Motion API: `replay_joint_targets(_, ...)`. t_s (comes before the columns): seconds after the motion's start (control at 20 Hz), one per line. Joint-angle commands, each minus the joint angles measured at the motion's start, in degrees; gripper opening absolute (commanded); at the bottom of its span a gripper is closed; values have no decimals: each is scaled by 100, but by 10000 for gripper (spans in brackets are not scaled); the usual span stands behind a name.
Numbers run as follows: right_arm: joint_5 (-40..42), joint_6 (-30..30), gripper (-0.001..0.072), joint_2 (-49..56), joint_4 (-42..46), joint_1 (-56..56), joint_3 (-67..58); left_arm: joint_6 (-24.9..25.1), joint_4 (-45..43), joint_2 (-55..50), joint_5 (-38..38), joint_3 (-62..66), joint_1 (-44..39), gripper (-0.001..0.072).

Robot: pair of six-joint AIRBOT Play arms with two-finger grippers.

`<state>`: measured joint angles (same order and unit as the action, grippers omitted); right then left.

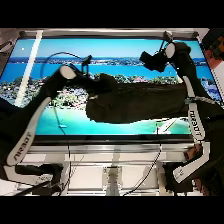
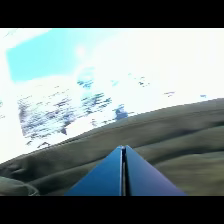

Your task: Fold the clothes and pants, and hang the long-sleeved shirts on hangers.

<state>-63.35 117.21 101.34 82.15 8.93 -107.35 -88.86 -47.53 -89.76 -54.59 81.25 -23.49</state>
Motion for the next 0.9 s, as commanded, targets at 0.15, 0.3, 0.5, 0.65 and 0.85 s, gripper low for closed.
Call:
replay_joint_targets(0.15, -166, -146, 309, -70, -2, -260, -4, -461, 372, -717, 1333, 367, -1091, 422)
replay_joint_targets(0.3, -164, -199, 311, -70, 0, -289, -4, -160, 835, -728, 1565, 374, -1224, 423)
replay_joint_targets(0.5, -282, -490, 291, -87, -9, -321, -4, 988, 1661, -658, 1598, 374, -1086, 267)
replay_joint_targets(0.65, -461, -807, 15, -96, -111, -501, -4, 1156, 1604, -514, 1528, 372, -645, 23)
replay_joint_targets(0.85, -1012, -2883, 12, -76, -2159, -1292, 0, 1478, 826, -337, 400, 356, 363, 21)
